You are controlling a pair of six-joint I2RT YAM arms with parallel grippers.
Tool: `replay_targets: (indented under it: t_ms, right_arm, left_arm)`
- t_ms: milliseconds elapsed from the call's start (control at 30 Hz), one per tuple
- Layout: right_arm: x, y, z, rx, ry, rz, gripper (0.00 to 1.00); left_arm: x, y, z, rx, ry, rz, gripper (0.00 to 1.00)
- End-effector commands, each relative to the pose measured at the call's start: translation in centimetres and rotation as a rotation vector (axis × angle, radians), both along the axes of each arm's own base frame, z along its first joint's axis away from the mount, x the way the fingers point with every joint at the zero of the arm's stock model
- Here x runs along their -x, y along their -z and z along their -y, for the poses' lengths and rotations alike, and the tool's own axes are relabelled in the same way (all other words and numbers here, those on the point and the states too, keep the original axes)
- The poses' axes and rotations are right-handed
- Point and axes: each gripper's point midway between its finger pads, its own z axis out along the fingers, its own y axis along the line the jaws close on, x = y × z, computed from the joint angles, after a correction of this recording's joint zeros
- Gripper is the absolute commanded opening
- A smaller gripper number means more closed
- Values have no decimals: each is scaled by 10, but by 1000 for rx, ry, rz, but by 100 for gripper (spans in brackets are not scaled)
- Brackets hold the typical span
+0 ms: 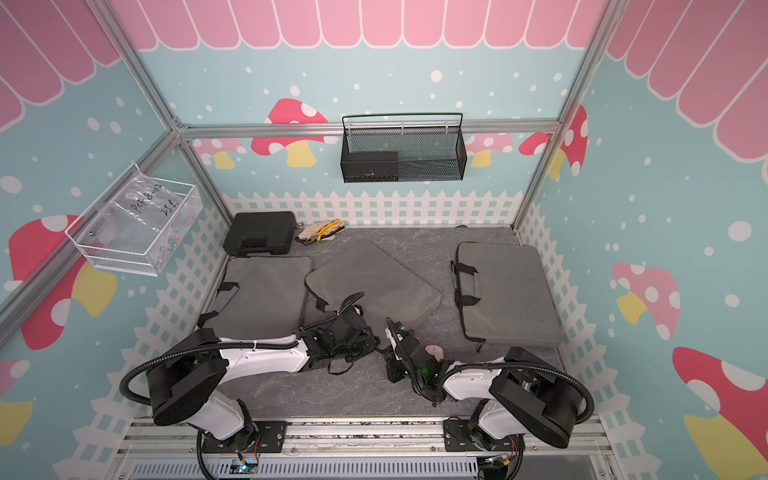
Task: Put the mouse into the laptop bag
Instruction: Zip the zipper on the zippered laptop bag, then adjust the zippered laptop bag at the center of the board.
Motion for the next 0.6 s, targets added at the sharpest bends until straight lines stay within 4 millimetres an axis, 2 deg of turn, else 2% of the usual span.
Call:
replay_targets:
  t_ms: [0,233,300,333,367,400,500,567]
  right_arm:
    - [1,26,29,72,76,-82,0]
    - [-8,24,26,66,93,-90,1]
    - [-10,21,23,56,87,-80,16]
    - [-11,17,22,49,86,-70,36]
    - [-12,15,22,45,90,-63,51]
    - [-13,9,22,33,94,-49,62]
    - [-17,-6,28,5,127,-1,78]
    - [-23,-17,35,-5,160,32,84]
  left_arm:
    - [0,-14,-8,0,-9,43,0]
    - [6,-20,-13,30,19,54,0]
    - [5,-21,-15,34,23,59,0]
    - [5,-19,-17,33,23,51,0]
    - [5,-18,-19,32,19,43,0]
    - [5,-16,-20,31,18,34,0]
    - [7,-14,-22,30,34,27,0]
    - [9,-15,-21,26,59,33,0]
